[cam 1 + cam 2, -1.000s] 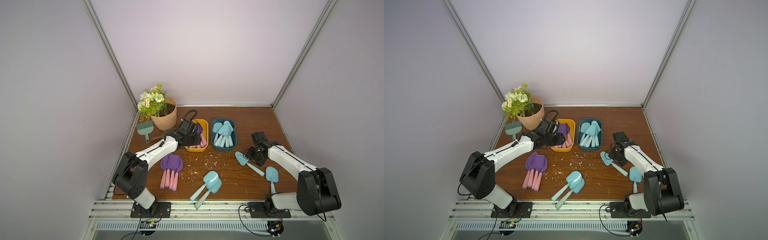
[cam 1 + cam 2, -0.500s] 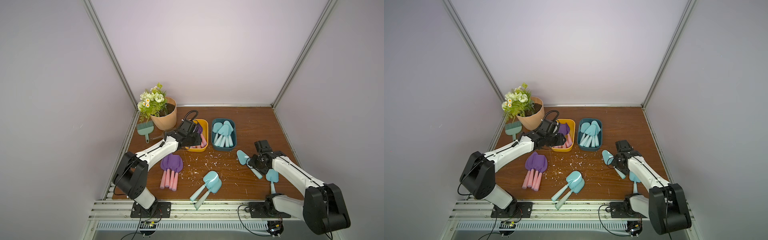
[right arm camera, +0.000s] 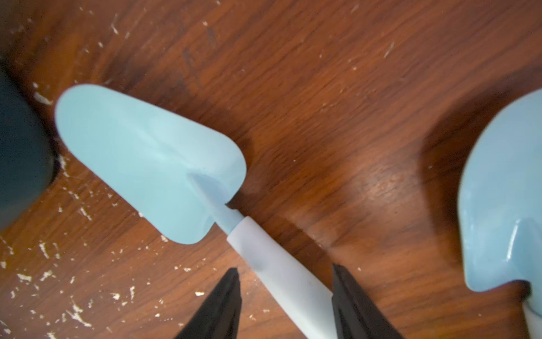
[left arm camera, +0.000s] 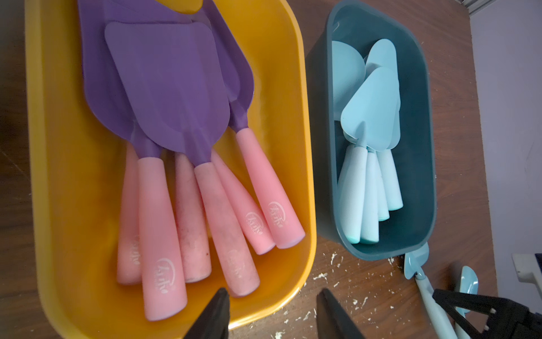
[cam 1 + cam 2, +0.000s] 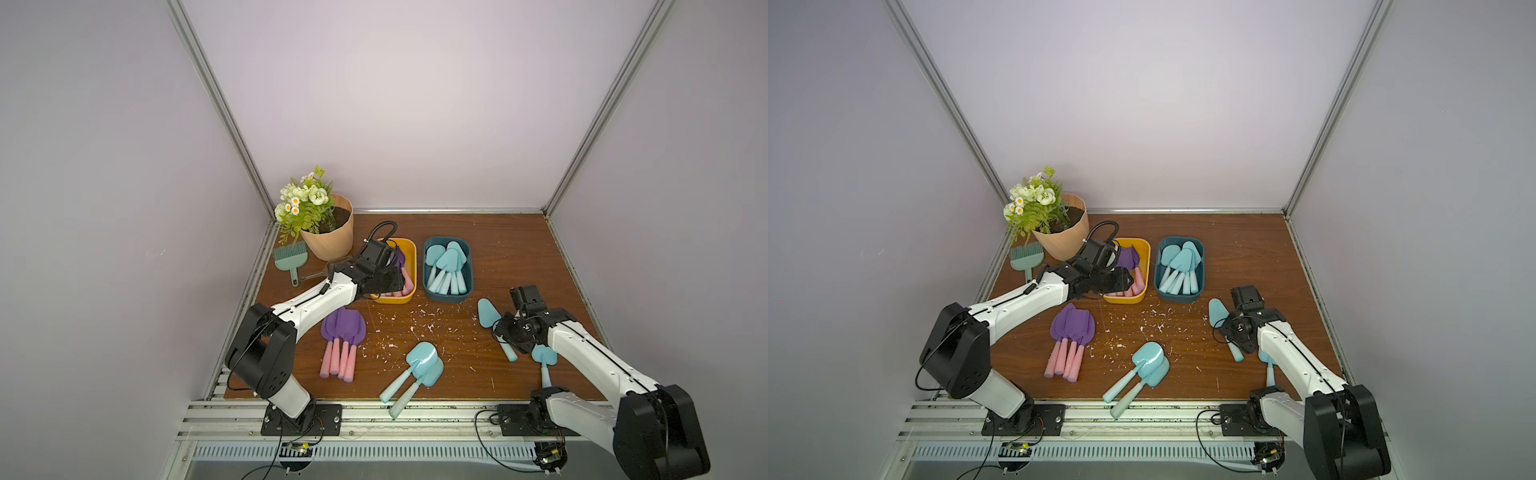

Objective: Sort the small shovels by color and place them into the storage box
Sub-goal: Pick up the shovel from the center of the board, then place the shovel in the storage box.

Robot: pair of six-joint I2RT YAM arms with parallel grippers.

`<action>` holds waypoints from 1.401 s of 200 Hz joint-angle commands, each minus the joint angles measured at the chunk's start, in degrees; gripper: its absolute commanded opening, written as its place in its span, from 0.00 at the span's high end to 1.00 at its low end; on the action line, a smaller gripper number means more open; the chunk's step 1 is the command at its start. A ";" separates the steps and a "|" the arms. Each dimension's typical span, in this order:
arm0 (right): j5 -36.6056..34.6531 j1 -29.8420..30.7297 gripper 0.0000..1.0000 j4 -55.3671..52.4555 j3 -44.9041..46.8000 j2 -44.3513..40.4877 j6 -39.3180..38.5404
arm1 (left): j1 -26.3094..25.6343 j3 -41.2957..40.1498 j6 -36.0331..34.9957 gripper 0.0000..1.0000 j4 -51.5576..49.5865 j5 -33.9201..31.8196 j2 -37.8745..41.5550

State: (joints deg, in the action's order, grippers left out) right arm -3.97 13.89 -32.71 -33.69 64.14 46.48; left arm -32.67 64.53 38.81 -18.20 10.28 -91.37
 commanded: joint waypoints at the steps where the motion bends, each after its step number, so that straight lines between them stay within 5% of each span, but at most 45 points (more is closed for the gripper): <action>1: 0.20 1.52 0.46 -3.84 -0.05 0.97 -0.66 | -0.62 1.43 -0.70 0.49 -0.79 0.53 -0.91; 46: -0.05 5.03 0.55 -3.42 3.35 1.19 1.16 | -0.67 2.01 -1.01 0.49 -0.79 0.77 -1.53; 101: -1.03 6.33 0.88 -1.69 1.63 3.00 2.86 | -0.64 2.88 -2.29 0.49 -1.47 0.48 -1.88; 165: -2.90 7.01 0.88 -6.03 -27.50 12.46 -7.23 | -0.61 -0.98 -3.77 0.49 -3.80 -1.09 3.03; 211: 3.93 8.71 0.88 -3.05 -44.79 27.04 -11.56 | -0.58 -5.13 -4.94 0.49 -5.70 -1.74 7.00; 280: 9.48 11.95 0.84 1.18 -48.52 40.98 -12.19 | -0.57 -10.23 -4.10 0.48 -8.82 -6.04 13.71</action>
State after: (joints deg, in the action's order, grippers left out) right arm 3.07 25.21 -32.58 -81.69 105.32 35.62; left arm -32.69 55.16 34.11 -24.75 6.57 -79.26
